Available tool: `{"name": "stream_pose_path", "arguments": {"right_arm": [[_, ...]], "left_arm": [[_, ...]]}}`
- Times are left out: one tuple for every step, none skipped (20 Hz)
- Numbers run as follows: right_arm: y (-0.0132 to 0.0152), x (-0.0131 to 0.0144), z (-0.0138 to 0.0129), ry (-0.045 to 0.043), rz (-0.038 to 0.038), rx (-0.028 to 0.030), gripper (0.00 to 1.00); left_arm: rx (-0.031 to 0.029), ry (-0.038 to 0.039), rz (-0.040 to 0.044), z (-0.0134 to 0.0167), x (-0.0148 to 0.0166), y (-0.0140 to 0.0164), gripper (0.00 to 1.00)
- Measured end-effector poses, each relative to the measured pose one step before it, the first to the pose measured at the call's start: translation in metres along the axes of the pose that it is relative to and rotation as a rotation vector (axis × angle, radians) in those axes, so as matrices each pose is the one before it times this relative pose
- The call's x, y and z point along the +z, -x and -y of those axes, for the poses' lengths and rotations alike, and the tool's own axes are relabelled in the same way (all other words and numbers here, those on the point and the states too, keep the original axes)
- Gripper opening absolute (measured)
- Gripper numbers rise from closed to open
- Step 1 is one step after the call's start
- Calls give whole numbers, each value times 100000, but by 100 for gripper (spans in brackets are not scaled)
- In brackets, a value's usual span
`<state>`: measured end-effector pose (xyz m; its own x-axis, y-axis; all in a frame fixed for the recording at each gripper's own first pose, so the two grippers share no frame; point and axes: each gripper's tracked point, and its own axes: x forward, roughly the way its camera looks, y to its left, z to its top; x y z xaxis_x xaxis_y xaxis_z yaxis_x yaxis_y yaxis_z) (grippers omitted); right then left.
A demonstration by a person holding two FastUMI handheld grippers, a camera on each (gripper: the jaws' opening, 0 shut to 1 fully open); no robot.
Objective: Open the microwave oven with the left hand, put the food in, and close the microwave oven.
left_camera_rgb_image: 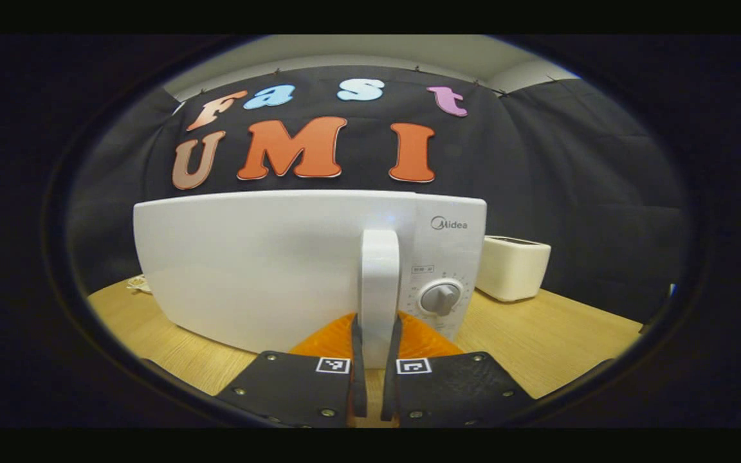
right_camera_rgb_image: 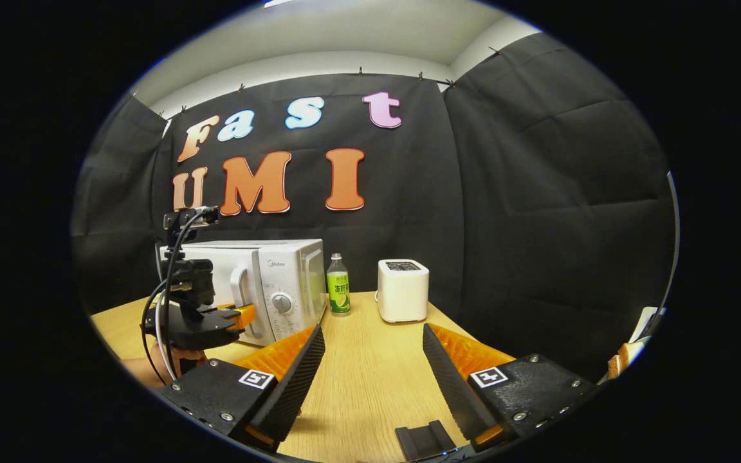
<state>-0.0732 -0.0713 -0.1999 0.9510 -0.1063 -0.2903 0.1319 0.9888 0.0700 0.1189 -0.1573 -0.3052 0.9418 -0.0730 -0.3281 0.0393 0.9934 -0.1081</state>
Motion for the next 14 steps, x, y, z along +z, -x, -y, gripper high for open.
{"name": "stream_pose_path", "arguments": {"right_arm": [[-17,-108,-364,-85,-147,503,95],[117,13,-403,97,26,615,95],[106,-30,-481,311,94,917,95],[2,29,-480,411,114,873,95],[-71,-170,-479,464,-341,703,95],[-90,-94,-460,258,-433,654,95],[-43,-98,-477,116,-308,910,95],[-27,-67,-438,58,-190,778,97],[-66,-123,-320,37,-253,429,95],[-10,-62,-367,19,-259,482,97],[-79,-135,-344,-33,-249,271,97],[-35,-57,-337,-23,-229,280,97],[-76,-183,-243,5,-260,43,95],[-50,-165,-265,37,-306,-29,95]], "left_arm": [[-800,-59,491,-134,5,825,11],[-981,-549,575,-59,69,937,11],[-1013,-982,980,-56,-22,1108,11],[-868,-117,363,-265,-3,1021,11],[-938,-112,435,-269,-172,1159,11],[-713,99,345,-321,73,1200,11],[-683,-221,309,-241,-220,1127,11],[-592,-325,343,-395,28,1251,11],[-573,-202,95,-429,-43,1259,9],[-585,-262,413,-465,-2,1227,11],[-501,-8,-14,-497,-202,1096,11],[-287,-210,728,-583,75,1167,9],[197,33,238,-694,-126,1159,10],[487,-255,704,-710,61,1154,11]]}}
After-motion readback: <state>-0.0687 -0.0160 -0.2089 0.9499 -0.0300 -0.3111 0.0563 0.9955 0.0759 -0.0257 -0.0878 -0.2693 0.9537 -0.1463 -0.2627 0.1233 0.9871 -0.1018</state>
